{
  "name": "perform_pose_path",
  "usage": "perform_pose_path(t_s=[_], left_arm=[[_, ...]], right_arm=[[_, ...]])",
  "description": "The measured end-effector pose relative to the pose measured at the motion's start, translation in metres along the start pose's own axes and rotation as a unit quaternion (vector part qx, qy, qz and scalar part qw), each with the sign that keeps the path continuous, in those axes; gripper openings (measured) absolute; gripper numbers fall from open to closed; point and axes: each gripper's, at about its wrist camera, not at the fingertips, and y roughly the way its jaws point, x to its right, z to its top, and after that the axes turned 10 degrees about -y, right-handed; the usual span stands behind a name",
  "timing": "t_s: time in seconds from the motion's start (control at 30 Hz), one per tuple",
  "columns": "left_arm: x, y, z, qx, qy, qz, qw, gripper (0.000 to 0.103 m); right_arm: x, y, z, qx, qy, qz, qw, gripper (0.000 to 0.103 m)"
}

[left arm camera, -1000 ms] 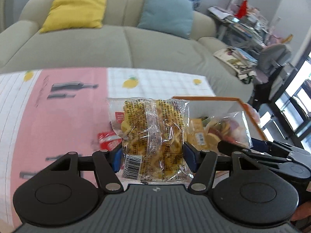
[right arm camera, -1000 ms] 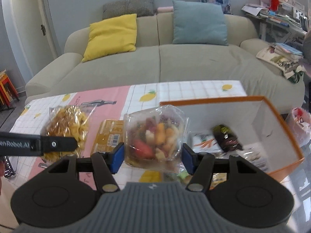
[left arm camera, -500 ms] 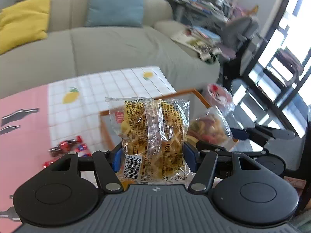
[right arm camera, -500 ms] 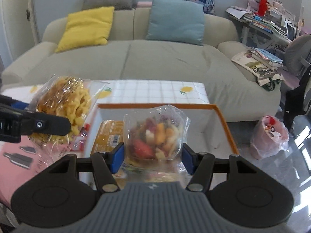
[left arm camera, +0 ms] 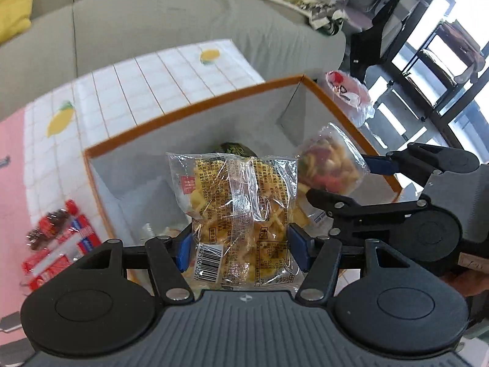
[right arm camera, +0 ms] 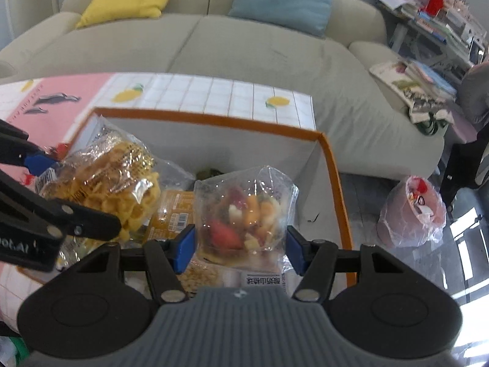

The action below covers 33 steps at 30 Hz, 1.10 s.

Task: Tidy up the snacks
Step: 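Lift both bags and carry them over the orange box, lowering inside, then open both grippers to release the bags and withdraw from the box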

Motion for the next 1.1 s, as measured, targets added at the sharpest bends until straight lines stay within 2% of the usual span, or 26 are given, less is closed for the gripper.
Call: perform_pose_path(t_s=[0.13,0.3,0.53,0.73,0.9,1.1], left_arm=[[0.007,0.016,0.005,-0.002,0.022,0.019,0.9996,0.070],[0.005,0.035,0.010,-0.022,0.023,0.025,0.9992,0.070],[0.006,0.051,0.011,-0.038,0.029,0.053,0.9974,0.072],[0.004,0.053,0.013,-0.040,0.023,0.059,0.9972,0.081],[0.000,0.048,0.015,-0.040,0.011,0.052,0.9978,0.091],[-0.003,0.024,0.019,0.003,0.005,0.050,0.9987,0.103]], right_arm=[[0.003,0.021,0.003,-0.022,-0.008,-0.008,1.000,0.060],[0.005,0.041,0.000,-0.044,-0.013,-0.006,0.999,0.060],[0.009,0.058,-0.003,-0.055,-0.007,-0.003,0.998,0.061],[0.008,0.065,-0.003,-0.068,-0.001,-0.010,0.998,0.062],[0.008,0.063,-0.004,-0.071,0.003,-0.020,0.997,0.070],[0.006,0.047,0.007,-0.054,-0.010,-0.041,0.998,0.077]])
